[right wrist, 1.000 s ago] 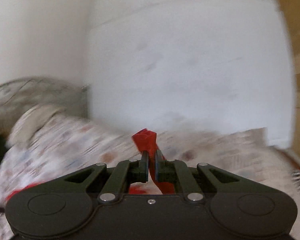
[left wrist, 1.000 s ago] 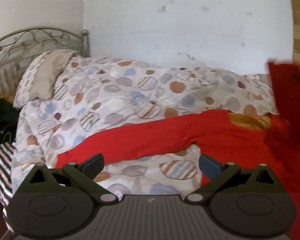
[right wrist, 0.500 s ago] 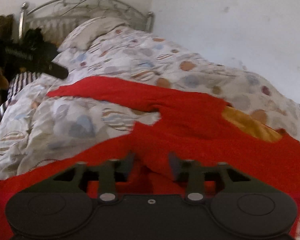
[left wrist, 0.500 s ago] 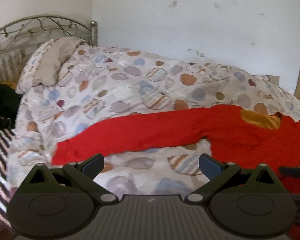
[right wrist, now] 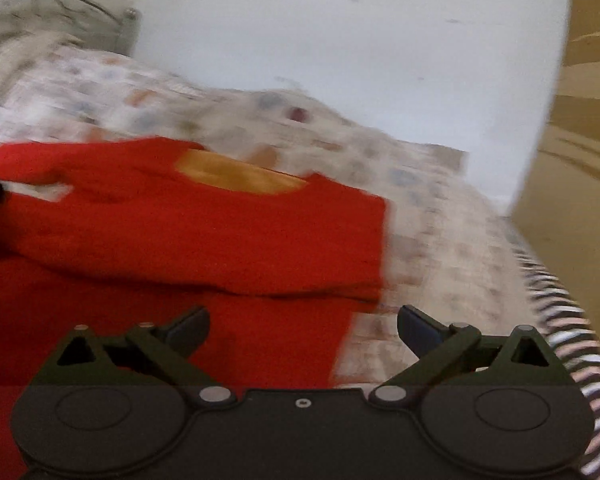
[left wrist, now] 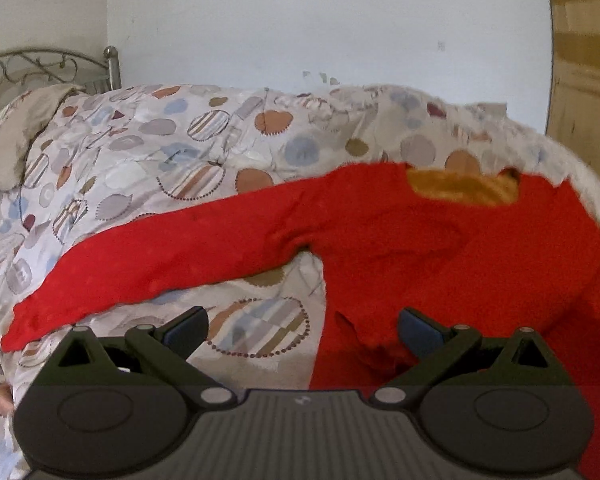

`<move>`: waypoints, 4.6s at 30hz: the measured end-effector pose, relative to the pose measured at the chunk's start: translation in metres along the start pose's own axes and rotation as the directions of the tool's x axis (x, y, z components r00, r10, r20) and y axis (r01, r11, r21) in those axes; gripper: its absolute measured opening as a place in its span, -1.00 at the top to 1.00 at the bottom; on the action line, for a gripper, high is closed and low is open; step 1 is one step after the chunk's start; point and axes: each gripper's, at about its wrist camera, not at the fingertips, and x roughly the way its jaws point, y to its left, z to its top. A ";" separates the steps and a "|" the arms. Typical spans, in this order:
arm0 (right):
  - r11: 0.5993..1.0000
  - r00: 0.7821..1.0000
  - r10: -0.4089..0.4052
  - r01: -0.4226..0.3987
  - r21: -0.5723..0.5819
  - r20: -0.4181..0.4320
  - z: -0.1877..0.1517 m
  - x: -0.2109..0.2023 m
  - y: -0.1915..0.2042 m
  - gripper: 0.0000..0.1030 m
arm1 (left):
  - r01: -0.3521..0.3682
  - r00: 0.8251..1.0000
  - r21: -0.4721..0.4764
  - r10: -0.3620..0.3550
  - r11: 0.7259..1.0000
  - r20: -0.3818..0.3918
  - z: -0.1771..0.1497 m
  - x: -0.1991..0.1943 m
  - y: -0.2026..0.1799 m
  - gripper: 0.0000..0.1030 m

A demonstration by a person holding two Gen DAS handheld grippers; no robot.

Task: Fold small clothes
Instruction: 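Fold the held sleeve across the sweater body with the right gripper, release, then reach the left gripper to the other sleeve end and grasp it, then fold the held sleeve across the sweater body with the left gripper, release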

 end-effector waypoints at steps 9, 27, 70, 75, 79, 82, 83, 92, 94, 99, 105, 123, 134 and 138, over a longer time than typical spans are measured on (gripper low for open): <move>0.985 0.989 -0.140 0.135 -0.112 -0.043 -0.008 0.073 -0.015 -0.46 | -0.040 0.997 0.012 0.041 0.999 -0.069 -0.017 0.023 0.003 -1.00; 0.988 0.984 -0.156 0.155 -0.030 -0.079 -0.014 0.084 -0.030 0.87 | -0.037 0.998 0.118 0.043 0.992 -0.054 -0.025 0.020 -0.012 -1.00; 0.952 0.983 0.179 -0.163 0.258 -0.041 -0.046 -0.092 0.049 -0.99 | -0.191 0.962 -0.936 0.248 0.296 -0.118 -0.091 0.039 0.328 0.40; 0.950 0.982 0.181 -0.162 0.266 -0.048 -0.049 -0.091 0.049 -0.99 | -0.145 0.958 -0.936 0.284 0.321 -0.051 -0.086 0.033 0.332 0.83; 0.949 0.982 0.184 -0.164 0.268 -0.049 -0.051 -0.092 0.050 -0.99 | -0.141 0.943 -0.854 0.330 0.500 0.037 -0.063 0.023 0.320 0.91; 0.950 0.982 0.182 -0.165 0.265 -0.041 -0.051 -0.093 0.050 -0.99 | -0.093 0.930 -0.772 0.332 0.629 0.159 -0.037 0.009 0.306 0.92; 0.950 0.982 0.183 -0.167 0.264 -0.038 -0.051 -0.093 0.051 -0.99 | -0.051 0.928 -0.741 0.306 0.669 0.212 -0.026 0.004 0.302 0.92; 0.942 0.986 0.164 -0.152 0.300 -0.016 -0.053 -0.096 0.045 -0.99 | 0.299 0.782 -0.256 -0.083 0.919 0.618 0.081 -0.063 0.198 0.92; 0.936 0.988 0.155 -0.144 0.321 -0.010 -0.054 -0.097 0.042 -0.99 | 0.360 0.737 -0.145 -0.185 0.922 0.650 0.095 -0.076 0.162 0.92; 0.928 0.995 0.097 -0.097 0.360 0.018 -0.057 -0.104 0.029 -0.99 | 0.482 0.666 0.091 -0.432 0.872 0.608 0.106 -0.084 0.069 0.92; 0.907 0.999 -0.054 0.045 0.418 0.009 -0.067 -0.115 -0.010 -0.99 | 0.595 0.649 0.253 -0.641 0.763 0.410 0.072 -0.057 -0.026 0.92; 0.856 0.986 -0.164 0.162 0.491 -0.038 -0.094 -0.119 -0.047 -0.99 | 0.641 0.727 0.234 -0.676 0.731 0.118 0.003 -0.056 -0.076 -0.76; 0.888 0.999 0.020 -0.036 0.458 0.039 -0.052 -0.092 -0.023 -0.99 | 0.139 0.973 0.312 -0.188 0.940 0.135 0.007 -0.033 0.002 -0.99; 0.884 0.993 0.107 -0.119 0.453 0.053 -0.032 -0.074 -0.009 -0.99 | -0.047 0.994 0.394 0.004 0.918 0.110 -0.005 0.010 0.028 -0.96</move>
